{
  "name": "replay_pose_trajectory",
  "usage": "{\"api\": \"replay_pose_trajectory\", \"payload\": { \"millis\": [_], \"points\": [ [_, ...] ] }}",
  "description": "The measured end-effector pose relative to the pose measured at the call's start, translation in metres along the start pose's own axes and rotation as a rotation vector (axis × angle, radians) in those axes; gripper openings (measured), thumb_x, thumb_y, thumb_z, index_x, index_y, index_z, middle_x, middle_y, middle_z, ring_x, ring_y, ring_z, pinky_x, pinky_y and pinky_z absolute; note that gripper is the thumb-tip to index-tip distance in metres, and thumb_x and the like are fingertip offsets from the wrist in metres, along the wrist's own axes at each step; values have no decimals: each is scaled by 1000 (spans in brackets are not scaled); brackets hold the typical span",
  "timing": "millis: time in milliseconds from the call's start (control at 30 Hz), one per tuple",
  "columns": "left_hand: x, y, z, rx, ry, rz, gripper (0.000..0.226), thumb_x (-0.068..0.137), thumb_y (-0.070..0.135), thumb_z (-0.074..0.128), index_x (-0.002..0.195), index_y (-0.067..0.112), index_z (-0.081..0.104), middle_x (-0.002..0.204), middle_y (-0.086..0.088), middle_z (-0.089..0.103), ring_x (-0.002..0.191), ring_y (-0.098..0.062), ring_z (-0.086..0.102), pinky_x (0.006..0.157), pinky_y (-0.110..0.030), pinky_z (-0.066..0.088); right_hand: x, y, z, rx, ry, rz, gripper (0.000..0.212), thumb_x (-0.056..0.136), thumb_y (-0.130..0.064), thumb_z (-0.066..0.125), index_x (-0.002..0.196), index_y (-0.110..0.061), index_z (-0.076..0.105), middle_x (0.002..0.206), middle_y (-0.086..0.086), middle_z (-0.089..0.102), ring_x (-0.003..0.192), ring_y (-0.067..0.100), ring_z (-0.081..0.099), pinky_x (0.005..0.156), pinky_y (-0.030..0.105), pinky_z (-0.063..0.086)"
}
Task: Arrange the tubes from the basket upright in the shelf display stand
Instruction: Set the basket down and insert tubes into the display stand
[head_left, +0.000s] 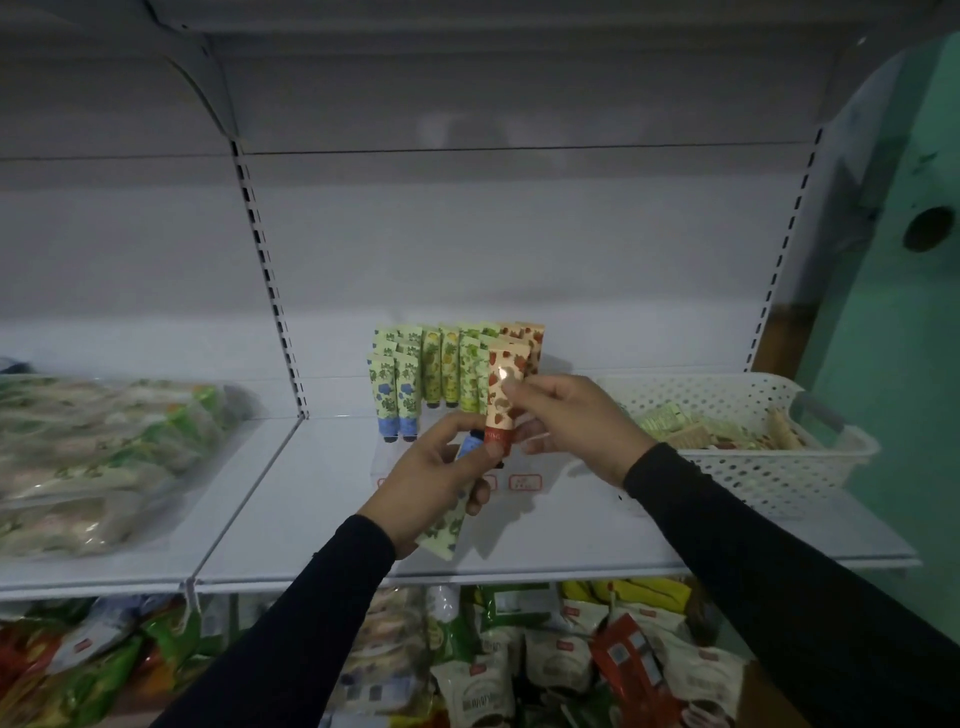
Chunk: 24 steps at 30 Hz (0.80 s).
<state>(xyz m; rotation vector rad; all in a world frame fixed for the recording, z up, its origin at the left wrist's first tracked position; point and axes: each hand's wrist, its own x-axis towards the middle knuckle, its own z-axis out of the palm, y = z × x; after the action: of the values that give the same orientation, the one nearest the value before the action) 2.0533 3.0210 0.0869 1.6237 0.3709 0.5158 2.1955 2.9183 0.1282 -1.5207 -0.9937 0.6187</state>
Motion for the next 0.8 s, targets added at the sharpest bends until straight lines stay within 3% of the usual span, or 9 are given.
{"api": "replay_pose_trajectory", "payload": {
  "millis": [100,233,333,400,533,667,800],
  "points": [
    [4,-2,4,-13,-31,-6,18,95,16,63,112,12,58,78,-4,64,56,-21,51,54,-30,44,3,-2,-17,3,25,-58,22,95,-23,61,107,-7,68,92,7,71,76,14,67,62,21,54],
    [12,-6,12,52,-54,10,15,96,13,61,111,11,57,78,-7,64,54,-20,50,54,-31,43,7,1,-27,-64,15,-87,20,91,-25,66,97,-6,70,87,8,72,75,14,68,66,23,55],
    [17,-11,13,107,-26,-8,22,97,18,61,118,22,57,93,-25,65,56,-22,52,57,-32,44,12,4,-35,-89,124,-131,16,91,-24,67,86,-8,70,85,11,73,75,19,71,69,28,59],
    [20,-16,12,134,4,-47,27,96,18,59,121,25,55,101,-27,66,57,-23,54,59,-33,45,17,4,-45,-62,242,-161,23,92,-23,67,88,0,69,88,14,73,76,22,71,72,29,60],
    [19,-31,11,185,33,-109,17,97,15,56,114,14,59,92,-9,74,57,-19,56,58,-29,46,32,6,-64,-222,402,-224,22,92,-27,66,95,-5,68,94,11,70,79,18,72,75,30,61],
    [18,-46,11,196,20,-119,20,99,16,54,96,1,67,96,-19,72,59,-17,60,58,-28,49,47,11,-67,-394,425,-268,21,91,-27,66,95,-7,71,91,4,70,85,18,70,80,38,60],
    [17,-47,9,191,20,-108,21,99,21,56,94,6,70,81,-19,72,61,-19,58,62,-24,47,58,14,-64,-375,410,-264,22,91,-26,67,96,-5,71,91,6,70,85,21,70,78,39,60]
  ]
}}
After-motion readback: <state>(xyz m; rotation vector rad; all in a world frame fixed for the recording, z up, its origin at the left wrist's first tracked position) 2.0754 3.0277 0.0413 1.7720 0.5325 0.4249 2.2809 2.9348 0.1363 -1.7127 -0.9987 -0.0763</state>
